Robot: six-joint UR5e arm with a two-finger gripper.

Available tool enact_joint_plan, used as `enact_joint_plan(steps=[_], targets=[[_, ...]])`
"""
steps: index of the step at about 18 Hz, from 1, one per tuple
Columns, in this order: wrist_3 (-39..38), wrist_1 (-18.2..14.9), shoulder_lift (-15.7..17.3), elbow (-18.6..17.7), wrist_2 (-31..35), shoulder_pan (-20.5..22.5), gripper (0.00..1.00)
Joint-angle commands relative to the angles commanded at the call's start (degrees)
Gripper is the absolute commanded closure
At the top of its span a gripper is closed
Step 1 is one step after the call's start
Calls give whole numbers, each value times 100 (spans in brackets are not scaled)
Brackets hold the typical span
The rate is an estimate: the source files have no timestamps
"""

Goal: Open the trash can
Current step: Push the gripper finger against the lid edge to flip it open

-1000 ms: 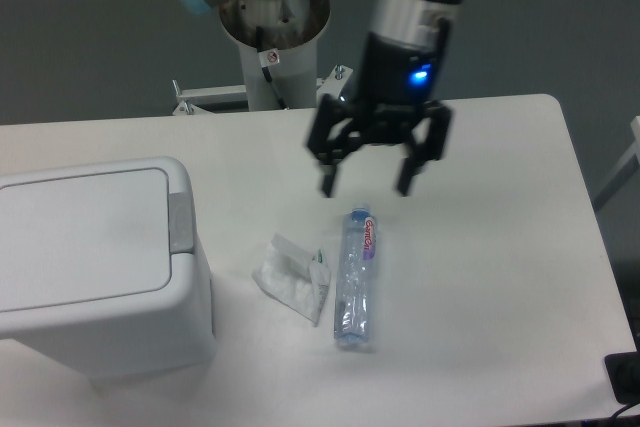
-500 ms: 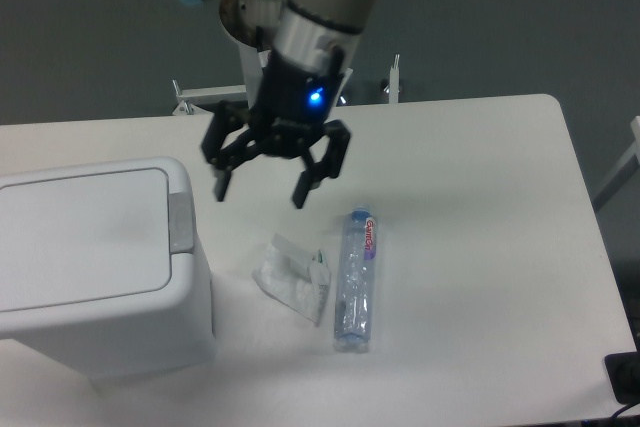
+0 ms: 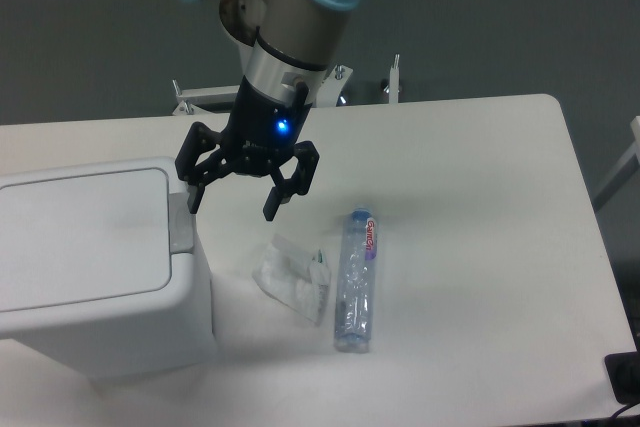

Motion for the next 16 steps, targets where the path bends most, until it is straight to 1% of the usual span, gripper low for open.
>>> enact_joint_plan(steps=[1, 5, 7, 16], targets=[[-9, 71, -9, -9, 0, 0, 0], [17, 106, -9, -97, 26, -9, 0], [17, 185, -18, -114, 26, -9, 0], [26, 186, -53, -123, 35, -35, 0]])
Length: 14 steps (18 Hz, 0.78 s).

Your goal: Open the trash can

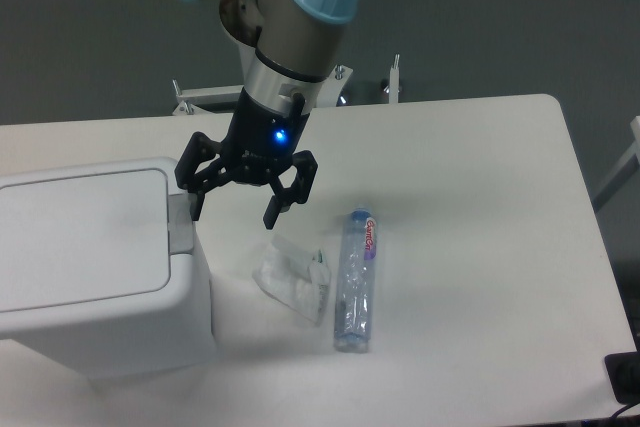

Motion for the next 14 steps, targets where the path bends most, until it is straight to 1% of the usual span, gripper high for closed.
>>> enact_joint_plan(steps=[7, 8, 10, 11, 14], targets=[[0, 44, -62, 9, 158, -79, 0], [0, 27, -53, 96, 150, -79, 0], [-87, 157, -18, 341, 106, -36, 0], [-79, 158, 0, 499, 114, 43, 0], [-35, 167, 35, 764, 105, 395, 0]])
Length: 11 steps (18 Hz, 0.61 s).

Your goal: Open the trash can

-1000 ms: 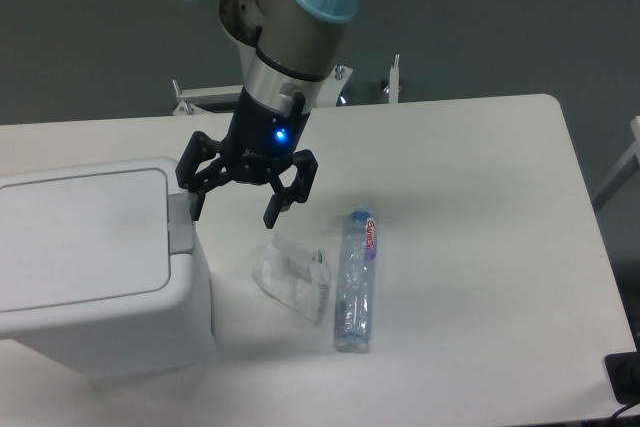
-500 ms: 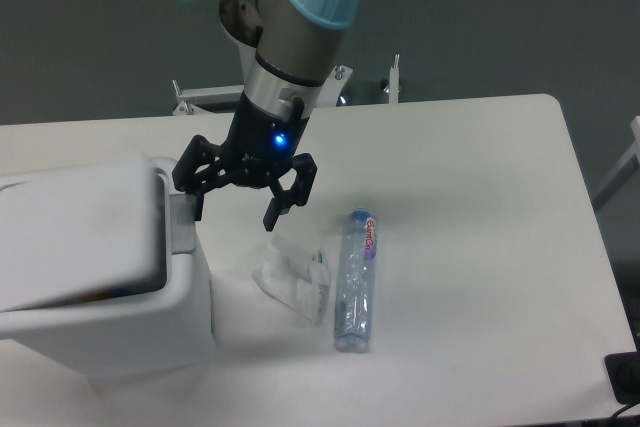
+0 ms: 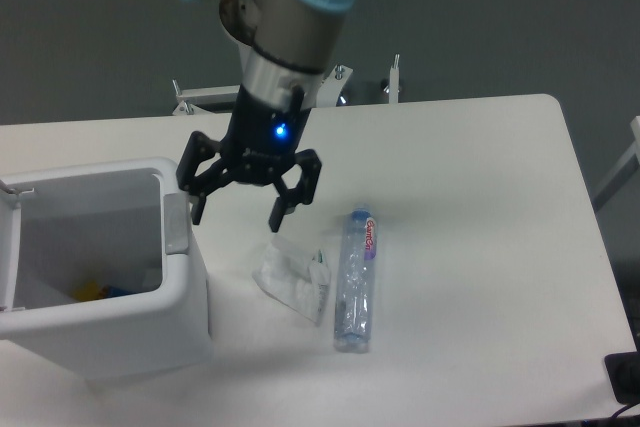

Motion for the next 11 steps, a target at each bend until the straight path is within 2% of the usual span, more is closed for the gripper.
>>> enact_joint_plan(steps=[4, 7, 8, 11], targets=[[123, 132, 9, 221, 192, 571, 0], [517, 88, -9, 230, 1095, 870, 0], [876, 70, 17, 195, 1577, 880, 0], [2158, -227, 35, 98, 2169, 906, 0]])
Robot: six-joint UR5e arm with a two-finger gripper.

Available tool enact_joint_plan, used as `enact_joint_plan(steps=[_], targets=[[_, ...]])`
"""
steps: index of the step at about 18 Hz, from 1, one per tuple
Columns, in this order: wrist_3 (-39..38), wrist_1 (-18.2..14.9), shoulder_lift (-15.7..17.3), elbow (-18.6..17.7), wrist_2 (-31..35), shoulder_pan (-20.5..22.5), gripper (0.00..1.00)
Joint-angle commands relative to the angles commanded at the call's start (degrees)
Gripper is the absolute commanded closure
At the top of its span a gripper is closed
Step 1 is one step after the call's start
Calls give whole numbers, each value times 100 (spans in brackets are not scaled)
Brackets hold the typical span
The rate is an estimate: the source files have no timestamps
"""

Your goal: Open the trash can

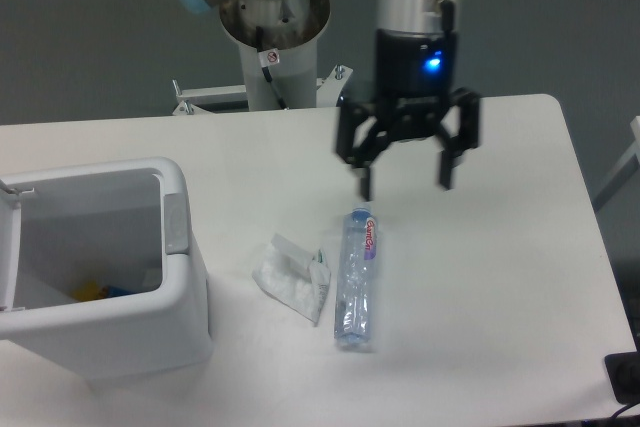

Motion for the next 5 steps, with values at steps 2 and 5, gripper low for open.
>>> enact_joint_plan(steps=[2, 5], targets=[[933, -185, 123, -237, 553, -9, 0], [1437, -248, 106, -299, 967, 0, 0]])
